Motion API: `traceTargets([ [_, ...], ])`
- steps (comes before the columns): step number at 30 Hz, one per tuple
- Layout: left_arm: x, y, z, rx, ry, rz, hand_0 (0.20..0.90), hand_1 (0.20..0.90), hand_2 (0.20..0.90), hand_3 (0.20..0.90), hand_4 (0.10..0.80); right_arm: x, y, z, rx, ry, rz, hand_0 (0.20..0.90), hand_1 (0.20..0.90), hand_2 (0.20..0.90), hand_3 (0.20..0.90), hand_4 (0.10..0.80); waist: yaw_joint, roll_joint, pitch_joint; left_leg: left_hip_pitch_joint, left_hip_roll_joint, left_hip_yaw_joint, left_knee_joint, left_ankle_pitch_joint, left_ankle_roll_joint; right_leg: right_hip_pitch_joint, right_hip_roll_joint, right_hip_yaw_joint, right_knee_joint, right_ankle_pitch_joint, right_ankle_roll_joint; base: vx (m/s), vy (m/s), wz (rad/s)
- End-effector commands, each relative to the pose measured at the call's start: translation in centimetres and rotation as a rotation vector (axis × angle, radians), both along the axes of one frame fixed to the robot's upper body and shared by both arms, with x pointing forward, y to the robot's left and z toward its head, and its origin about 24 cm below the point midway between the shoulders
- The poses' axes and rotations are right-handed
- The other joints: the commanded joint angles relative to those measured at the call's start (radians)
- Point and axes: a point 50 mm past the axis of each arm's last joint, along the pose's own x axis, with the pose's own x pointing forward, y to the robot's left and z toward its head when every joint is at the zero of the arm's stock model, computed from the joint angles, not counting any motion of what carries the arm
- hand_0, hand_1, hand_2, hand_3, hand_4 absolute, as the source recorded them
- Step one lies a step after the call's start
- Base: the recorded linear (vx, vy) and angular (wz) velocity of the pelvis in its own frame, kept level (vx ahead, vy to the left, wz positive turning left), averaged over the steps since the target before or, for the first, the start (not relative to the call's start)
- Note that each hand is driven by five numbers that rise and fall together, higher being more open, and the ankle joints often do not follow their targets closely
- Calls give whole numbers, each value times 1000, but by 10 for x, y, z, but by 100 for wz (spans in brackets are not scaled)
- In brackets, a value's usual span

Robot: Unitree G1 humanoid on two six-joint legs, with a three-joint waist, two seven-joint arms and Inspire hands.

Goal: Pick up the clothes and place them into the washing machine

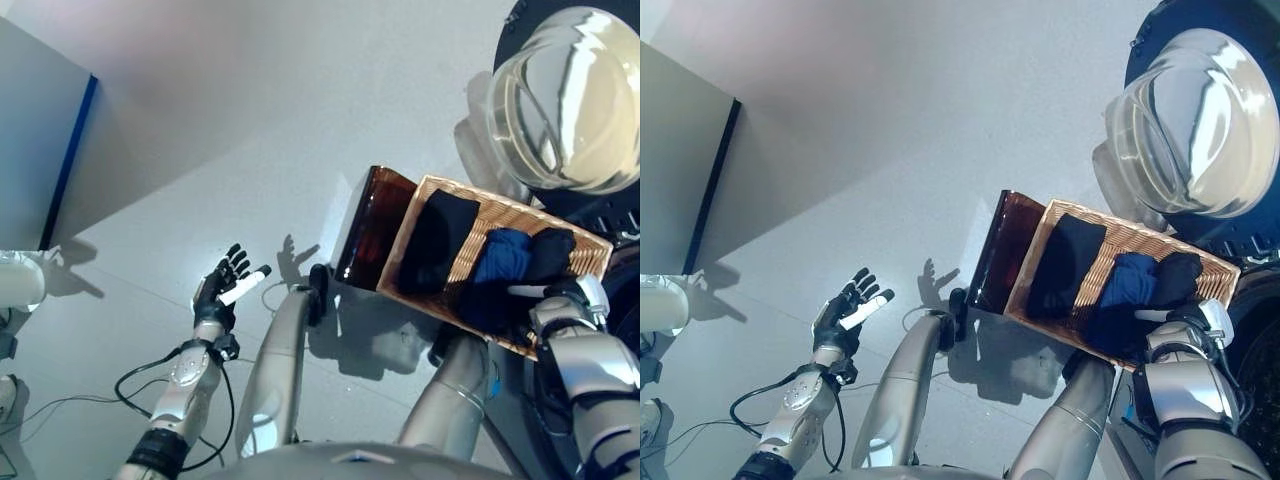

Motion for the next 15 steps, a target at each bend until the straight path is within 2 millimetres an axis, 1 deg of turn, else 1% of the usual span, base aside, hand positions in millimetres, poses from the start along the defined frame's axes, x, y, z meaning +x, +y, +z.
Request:
traceTargets([
  [1, 11, 29, 22, 26, -139, 132, 900, 900, 900, 900, 800, 3, -9, 14, -23, -157, -65, 200, 200, 200, 200, 300, -21, -19, 5, 159, 56, -36, -10, -109, -75, 89, 5, 42, -221, 217, -2, 44, -22, -18],
  [2, 12, 30, 22, 26, -138, 137, 900, 900, 900, 900, 800, 5, -7, 15, -4, -193, -68, 200, 200, 200, 200, 300, -29, -27, 5, 173, 58, -34, -27, -103, -78, 106, 6, 36, -243, 226, -1, 31, -22, -18],
  [3, 12, 30, 22, 26, -138, 137, 900, 900, 900, 900, 800, 5, -7, 15, -4, -193, -68, 200, 200, 200, 200, 300, -29, -27, 7, 175, 58, -34, -29, -103, -78, 109, 6, 35, -245, 227, -1, 34, -29, -15],
  [6, 11, 32, 20, 12, -137, 167, 900, 900, 900, 900, 800, 12, 6, 10, 115, -371, -81, 200, 200, 200, 200, 300, -57, -49, 2, 234, 62, -25, -109, -69, -93, 175, 16, 16, -334, 260, 4, 60, -45, -5],
  [10, 6, 37, 13, 4, -112, 189, 900, 900, 900, 900, 800, 4, 10, 0, 219, -482, -135, 200, 200, 200, 200, 300, -71, -66, -7, 293, 61, -24, -191, -33, -107, 248, 26, -8, -420, 288, 9, 57, -46, -12],
  [11, 5, 37, 13, 4, -112, 189, 900, 900, 900, 900, 800, 4, 10, 0, 219, -482, -136, 200, 200, 200, 200, 300, -71, -66, -6, 296, 61, -24, -194, -31, -107, 251, 26, -9, -423, 289, 9, 46, -36, -8],
  [15, 2, 40, 7, -1, -92, 210, 900, 900, 900, 900, 800, -7, 16, -14, 320, -567, -175, 200, 200, 200, 200, 300, -87, -82, -18, 371, 68, -24, -299, 15, -122, 329, 35, -36, -517, 324, 17, 58, -54, -7],
])
